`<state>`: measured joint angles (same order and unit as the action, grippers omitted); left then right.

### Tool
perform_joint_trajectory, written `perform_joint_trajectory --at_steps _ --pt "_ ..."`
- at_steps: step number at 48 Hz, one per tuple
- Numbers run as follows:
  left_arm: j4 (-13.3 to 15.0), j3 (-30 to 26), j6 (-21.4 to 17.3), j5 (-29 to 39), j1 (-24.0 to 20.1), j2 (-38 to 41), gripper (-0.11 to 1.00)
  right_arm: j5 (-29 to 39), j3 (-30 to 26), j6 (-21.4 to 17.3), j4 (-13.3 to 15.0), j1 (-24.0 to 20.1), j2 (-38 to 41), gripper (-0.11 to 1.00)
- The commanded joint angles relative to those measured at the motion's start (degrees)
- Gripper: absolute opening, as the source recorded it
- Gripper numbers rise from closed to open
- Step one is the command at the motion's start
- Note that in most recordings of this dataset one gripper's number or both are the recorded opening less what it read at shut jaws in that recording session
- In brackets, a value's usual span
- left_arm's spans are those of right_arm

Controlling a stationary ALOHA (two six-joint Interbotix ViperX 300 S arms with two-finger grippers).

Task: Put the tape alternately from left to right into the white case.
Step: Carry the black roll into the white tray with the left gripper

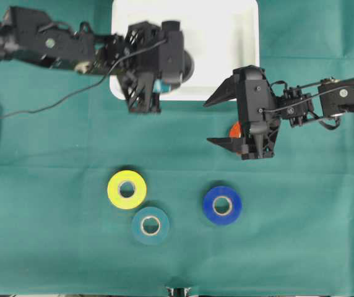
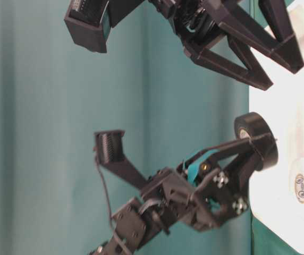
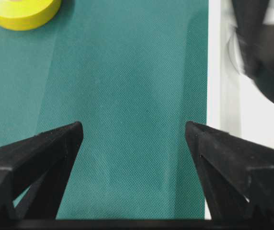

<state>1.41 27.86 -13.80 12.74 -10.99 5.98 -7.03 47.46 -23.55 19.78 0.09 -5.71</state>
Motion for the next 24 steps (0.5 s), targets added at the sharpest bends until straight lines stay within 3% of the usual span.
perform_joint_trajectory --at_steps 1,24 --pt "-0.18 -2.72 -0.97 -0.26 -1.67 0.44 0.26 -0.53 -0.44 0.09 0.18 0.0 -0.62 0.72" --pt "-0.18 -7.21 -2.9 -0.26 -6.06 4.92 0.26 -0.53 -0.44 0.09 0.18 0.0 -0.53 0.72"
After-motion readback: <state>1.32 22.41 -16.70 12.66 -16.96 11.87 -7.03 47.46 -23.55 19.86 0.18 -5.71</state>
